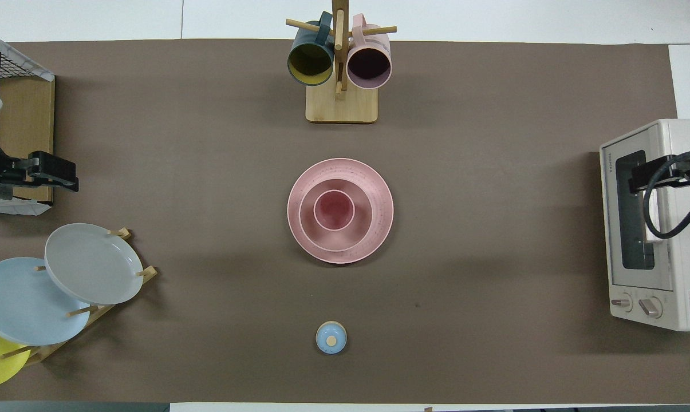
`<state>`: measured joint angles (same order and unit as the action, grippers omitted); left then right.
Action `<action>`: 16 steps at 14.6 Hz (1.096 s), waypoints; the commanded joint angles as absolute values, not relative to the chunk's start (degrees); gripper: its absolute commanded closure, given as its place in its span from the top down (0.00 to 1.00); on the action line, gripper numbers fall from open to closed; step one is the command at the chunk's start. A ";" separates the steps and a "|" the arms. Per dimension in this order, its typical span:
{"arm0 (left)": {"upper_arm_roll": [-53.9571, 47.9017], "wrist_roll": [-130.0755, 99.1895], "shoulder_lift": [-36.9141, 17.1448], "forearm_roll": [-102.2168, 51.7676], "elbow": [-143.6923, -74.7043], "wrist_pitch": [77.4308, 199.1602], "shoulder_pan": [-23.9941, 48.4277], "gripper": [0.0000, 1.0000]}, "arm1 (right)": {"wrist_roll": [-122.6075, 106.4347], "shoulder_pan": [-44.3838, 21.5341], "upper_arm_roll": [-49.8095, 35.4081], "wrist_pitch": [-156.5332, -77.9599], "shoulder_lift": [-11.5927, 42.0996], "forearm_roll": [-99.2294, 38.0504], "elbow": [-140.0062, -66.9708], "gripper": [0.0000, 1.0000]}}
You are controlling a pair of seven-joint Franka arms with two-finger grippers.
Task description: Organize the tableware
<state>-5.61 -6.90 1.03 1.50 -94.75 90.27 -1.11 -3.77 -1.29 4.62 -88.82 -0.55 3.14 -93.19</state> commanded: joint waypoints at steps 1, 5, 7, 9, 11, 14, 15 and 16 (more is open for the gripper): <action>-5.98 -6.50 3.07 1.14 -96.15 89.92 -1.15 1.00 | -2.99 -0.97 4.48 -88.07 -1.14 2.20 -93.52 1.00; -6.07 -7.46 5.09 -0.25 -96.77 85.96 -0.79 1.00 | -2.99 -0.97 4.48 -88.07 -1.14 2.20 -93.60 1.00; -5.98 -10.45 5.36 -2.80 -97.38 87.18 -0.09 1.00 | -2.99 -0.97 4.48 -88.07 -1.14 2.20 -93.60 1.00; -5.45 -10.64 5.27 -2.81 -97.82 89.99 2.01 1.00 | -2.99 -0.97 4.48 -88.07 -1.14 2.20 -93.60 1.00; -2.04 -10.28 4.57 -2.64 -96.51 89.47 5.52 1.00 | -2.99 -0.97 4.48 -88.07 -1.14 2.20 -93.52 1.00; -1.49 -10.20 2.56 -2.11 -91.95 85.97 5.71 1.00 | -2.99 -0.97 4.48 -88.07 -1.14 2.20 -93.52 1.00; -1.49 -10.20 2.29 -2.02 -91.06 85.17 5.71 1.00 | -2.99 -0.97 4.48 -88.07 -1.14 2.20 -93.60 1.00; -1.49 -9.93 2.46 -2.11 -91.23 85.08 5.71 1.00 | -2.99 -0.97 4.48 -88.07 -1.14 2.20 -93.60 1.00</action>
